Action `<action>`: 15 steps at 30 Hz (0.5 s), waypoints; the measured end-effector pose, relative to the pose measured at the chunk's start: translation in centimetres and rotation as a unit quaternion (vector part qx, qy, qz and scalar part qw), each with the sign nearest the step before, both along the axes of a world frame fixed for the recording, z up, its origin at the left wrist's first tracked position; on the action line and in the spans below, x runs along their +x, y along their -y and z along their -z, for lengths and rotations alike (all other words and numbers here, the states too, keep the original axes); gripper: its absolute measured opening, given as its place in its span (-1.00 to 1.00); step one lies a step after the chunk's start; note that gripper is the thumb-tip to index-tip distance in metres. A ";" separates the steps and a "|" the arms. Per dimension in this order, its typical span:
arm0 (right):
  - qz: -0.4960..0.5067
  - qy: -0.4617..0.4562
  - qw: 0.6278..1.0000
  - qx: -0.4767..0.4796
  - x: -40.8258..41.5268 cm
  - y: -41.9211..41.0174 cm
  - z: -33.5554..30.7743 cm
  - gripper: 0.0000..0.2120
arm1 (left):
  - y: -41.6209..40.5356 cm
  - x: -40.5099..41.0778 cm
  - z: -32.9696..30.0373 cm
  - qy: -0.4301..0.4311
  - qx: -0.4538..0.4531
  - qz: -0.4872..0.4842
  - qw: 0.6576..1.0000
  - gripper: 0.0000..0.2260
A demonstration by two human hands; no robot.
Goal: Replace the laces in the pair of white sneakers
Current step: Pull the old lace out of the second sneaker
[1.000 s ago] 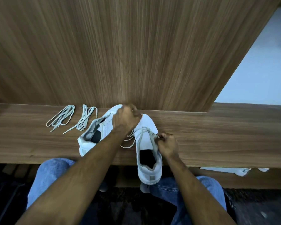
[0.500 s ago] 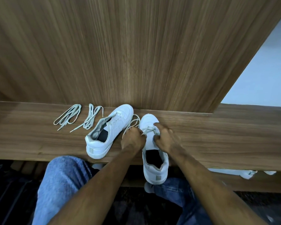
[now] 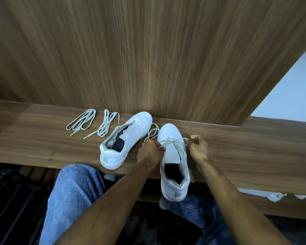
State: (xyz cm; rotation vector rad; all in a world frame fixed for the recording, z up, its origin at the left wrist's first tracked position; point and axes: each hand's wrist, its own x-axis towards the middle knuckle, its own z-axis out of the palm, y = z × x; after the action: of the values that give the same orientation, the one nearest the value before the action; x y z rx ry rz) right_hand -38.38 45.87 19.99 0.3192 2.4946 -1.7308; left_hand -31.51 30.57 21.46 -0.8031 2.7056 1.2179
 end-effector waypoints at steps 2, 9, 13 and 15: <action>-0.106 -0.069 0.984 0.124 -0.2 -0.5 0.3 -0.72 | -0.1 0.0 -0.1 0.002 -0.006 -0.001 1.000 -0.74; -0.334 -0.206 0.833 0.389 -1.0 2.0 1.2 -0.82 | -0.3 0.3 -0.2 0.000 -0.033 0.000 0.999 -0.76; -0.254 -0.184 0.924 0.218 -0.7 2.7 0.0 -0.85 | -0.4 0.4 -0.3 0.002 -0.027 -0.006 1.000 -0.74; -0.140 -0.147 0.979 -0.009 -0.3 2.3 -1.8 -0.69 | -0.3 0.4 -0.3 0.003 -0.017 -0.011 1.000 -0.73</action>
State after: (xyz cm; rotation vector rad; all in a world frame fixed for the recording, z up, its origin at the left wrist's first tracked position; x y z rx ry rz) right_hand -38.65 43.53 21.84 -0.2990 2.5563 -1.7887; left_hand -31.08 30.87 21.78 -0.8428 2.7268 1.1747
